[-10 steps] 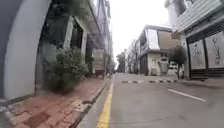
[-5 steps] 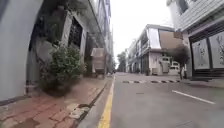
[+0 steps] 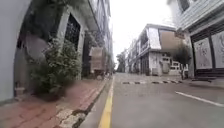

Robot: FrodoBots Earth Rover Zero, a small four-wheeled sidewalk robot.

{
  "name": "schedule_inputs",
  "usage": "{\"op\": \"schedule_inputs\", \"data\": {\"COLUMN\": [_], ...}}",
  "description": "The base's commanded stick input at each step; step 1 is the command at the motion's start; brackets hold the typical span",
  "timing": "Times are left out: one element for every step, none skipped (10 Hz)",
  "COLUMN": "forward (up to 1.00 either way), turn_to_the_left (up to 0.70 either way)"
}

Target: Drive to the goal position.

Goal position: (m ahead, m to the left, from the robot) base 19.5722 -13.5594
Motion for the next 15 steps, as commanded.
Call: {"op": "schedule_inputs", "data": {"forward": [0.50,0.50,0.50,0.50,0.50,0.50,0.50,0.50,0.50,0.50,0.50,0.50,0.50,0.50,0.50], "turn_to_the_left": [0.00,0.00,0.00,0.00,0.00,0.00,0.00,0.00,0.00,0.00,0.00,0.00,-0.04,-0.31,-0.50]}}
